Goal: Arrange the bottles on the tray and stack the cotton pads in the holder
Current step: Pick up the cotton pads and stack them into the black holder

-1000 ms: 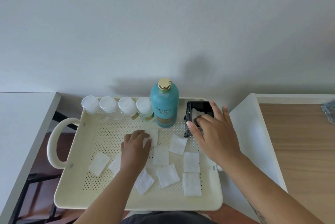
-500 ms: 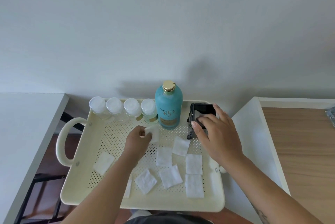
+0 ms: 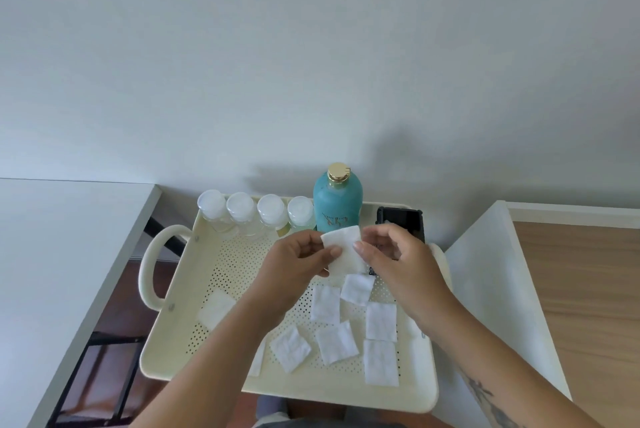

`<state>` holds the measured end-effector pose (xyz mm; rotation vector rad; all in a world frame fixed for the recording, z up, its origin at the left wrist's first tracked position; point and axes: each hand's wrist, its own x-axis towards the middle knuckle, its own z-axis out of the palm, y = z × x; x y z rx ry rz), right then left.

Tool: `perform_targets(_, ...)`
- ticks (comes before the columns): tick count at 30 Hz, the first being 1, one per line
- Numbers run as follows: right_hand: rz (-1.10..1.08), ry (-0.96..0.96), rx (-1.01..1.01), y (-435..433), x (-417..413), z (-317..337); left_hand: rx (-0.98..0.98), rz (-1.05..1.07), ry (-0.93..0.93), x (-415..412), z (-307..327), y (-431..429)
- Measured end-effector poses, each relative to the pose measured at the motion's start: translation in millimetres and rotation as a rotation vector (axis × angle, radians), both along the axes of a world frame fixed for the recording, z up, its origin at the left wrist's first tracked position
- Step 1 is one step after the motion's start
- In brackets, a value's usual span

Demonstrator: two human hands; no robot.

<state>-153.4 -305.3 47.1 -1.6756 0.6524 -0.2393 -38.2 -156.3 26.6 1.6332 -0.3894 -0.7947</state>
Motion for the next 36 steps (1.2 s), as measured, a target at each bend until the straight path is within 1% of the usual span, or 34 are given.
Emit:
perform_targets(2, 0.012, 0.008, 0.111, 0, 1, 2, -0.007, -0.011, -0.017, -2, 6, 0)
perform_targets(4, 0.019, 0.001, 0.155, 0, 1, 2, -0.006, -0.003, -0.026, -3, 8, 1)
perform_targets(9, 0.065, 0.003, 0.167, 2, 2, 1, -0.006, 0.019, -0.024, -5, 7, 10)
perform_targets(12, 0.007, -0.011, 0.150, -4, 3, 0, 0.047, 0.091, -0.038, -1, -1, 23)
perform_targets(16, -0.182, -0.007, -0.036, -25, 5, -3, 0.240, 0.282, -0.105, 14, -25, 51)
perform_targets(20, -0.258, 0.004, -0.171, -41, 4, -9, 0.463, 0.386, -0.225, 28, -48, 87)
perform_targets(24, -0.275, 0.015, -0.259, -48, 2, -16, 0.663, 0.349, -0.352, 32, -65, 117)
perform_targets(29, -0.294, 0.039, -0.351, -55, -4, -22, 0.815, 0.263, -0.507, 31, -78, 132)
perform_targets(36, -0.248, 0.069, -0.463, -58, -5, -24, 0.972, 0.166, -0.532, 33, -89, 131)
